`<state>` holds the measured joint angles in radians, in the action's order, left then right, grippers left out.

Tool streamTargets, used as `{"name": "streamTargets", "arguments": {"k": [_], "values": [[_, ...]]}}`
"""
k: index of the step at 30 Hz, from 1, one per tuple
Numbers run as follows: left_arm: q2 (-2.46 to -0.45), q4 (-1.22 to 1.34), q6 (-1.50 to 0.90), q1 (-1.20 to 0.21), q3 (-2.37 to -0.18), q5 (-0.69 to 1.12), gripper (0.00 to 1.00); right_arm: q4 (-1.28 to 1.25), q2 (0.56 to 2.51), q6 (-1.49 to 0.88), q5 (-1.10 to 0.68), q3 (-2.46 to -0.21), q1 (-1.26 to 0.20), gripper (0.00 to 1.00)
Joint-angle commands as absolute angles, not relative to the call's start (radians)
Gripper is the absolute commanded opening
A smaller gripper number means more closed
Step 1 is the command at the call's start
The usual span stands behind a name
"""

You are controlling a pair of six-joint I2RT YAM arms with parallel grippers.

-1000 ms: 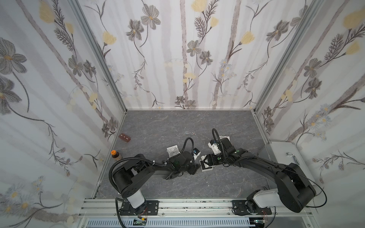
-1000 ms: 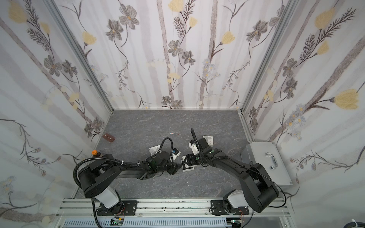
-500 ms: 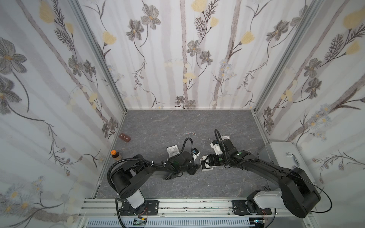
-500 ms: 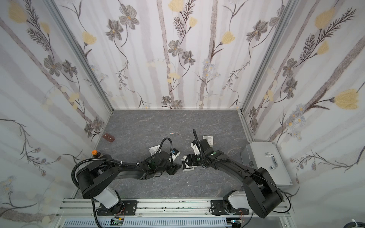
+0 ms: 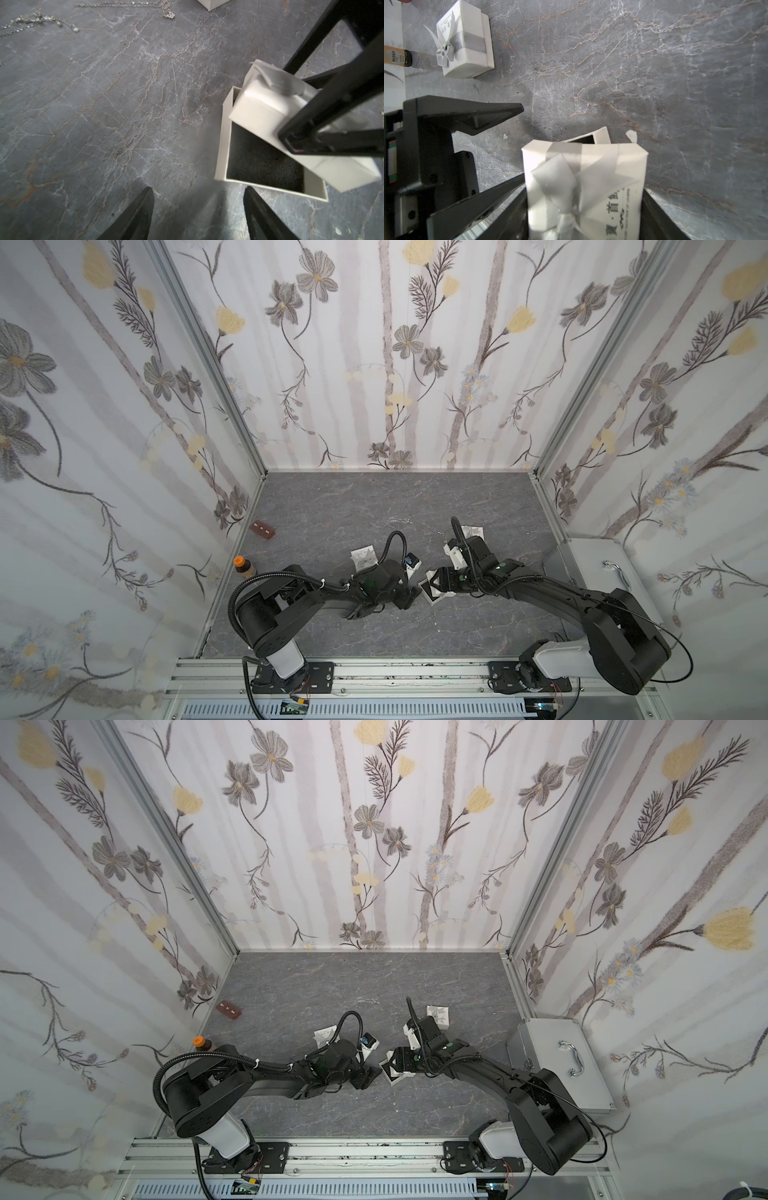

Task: Take the necklace out of the lift-off lid jewelry box
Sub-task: Adjust the jewelry box at the center of the board, then close the lid on the jewelry box.

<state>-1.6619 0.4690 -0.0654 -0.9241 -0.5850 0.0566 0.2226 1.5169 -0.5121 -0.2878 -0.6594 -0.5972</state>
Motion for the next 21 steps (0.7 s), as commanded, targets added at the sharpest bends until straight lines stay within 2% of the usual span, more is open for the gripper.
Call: {"name": "streamTargets", "arguments": {"k": [1, 21], "values": [[-1.67, 0.503, -0.081, -0.925, -0.593, 0.058, 0.7, 0.203, 1.517, -0.5, -0.265, -0.681, -0.6, 0.69], [-1.683, 0.498, -0.084, -0.926, -0.617, 0.046, 0.7, 0.212, 1.56, -0.428, -0.291, -0.699, -0.601, 0.69]]}}
